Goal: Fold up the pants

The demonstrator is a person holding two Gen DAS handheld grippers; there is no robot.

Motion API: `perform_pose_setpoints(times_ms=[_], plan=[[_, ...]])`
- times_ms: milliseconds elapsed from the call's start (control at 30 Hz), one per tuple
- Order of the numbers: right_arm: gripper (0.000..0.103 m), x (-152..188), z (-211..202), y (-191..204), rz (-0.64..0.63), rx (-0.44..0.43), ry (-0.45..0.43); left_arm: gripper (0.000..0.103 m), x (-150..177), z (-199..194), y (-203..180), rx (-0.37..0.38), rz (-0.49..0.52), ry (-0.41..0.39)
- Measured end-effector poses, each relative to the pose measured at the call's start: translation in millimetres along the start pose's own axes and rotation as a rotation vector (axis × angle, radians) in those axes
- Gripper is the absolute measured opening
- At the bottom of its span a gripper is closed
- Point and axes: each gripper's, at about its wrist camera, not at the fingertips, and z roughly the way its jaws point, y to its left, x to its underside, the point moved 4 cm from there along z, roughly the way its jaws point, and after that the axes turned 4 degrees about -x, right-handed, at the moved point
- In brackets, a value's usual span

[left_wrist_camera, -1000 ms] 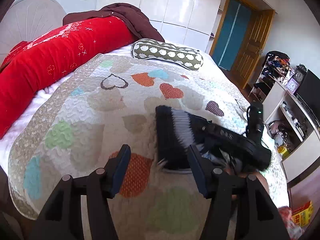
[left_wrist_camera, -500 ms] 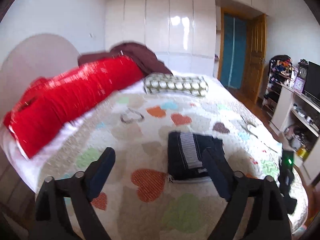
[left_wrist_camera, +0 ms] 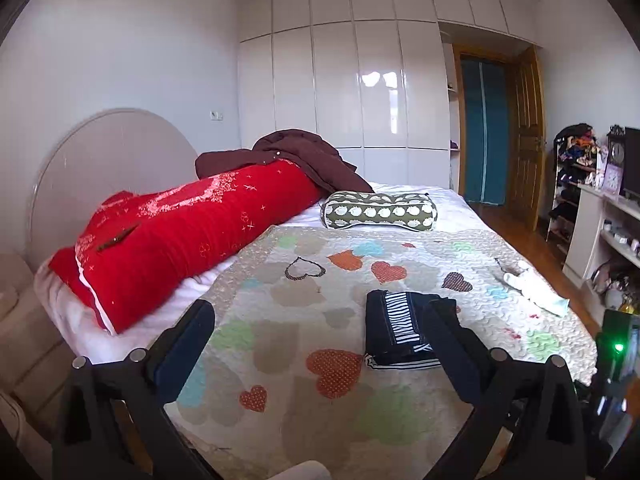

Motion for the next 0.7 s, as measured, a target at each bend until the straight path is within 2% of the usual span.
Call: perform_pose_setpoints(times_ms=[167,433,700], plan=[[0.076,4,5,5,-0.042,0.036,0.012,0.103,21,23,-15,0.043,0.048,0.124],[0.076,9,2,-4,-0.041,0.056,0.019,0.103,30,28,-13,0.042,0.035,0.157],[0.076,10,-1,-5,-0.050,0.080,0.007,0.103,41,33,-30,0.039,0.110,0.182]])
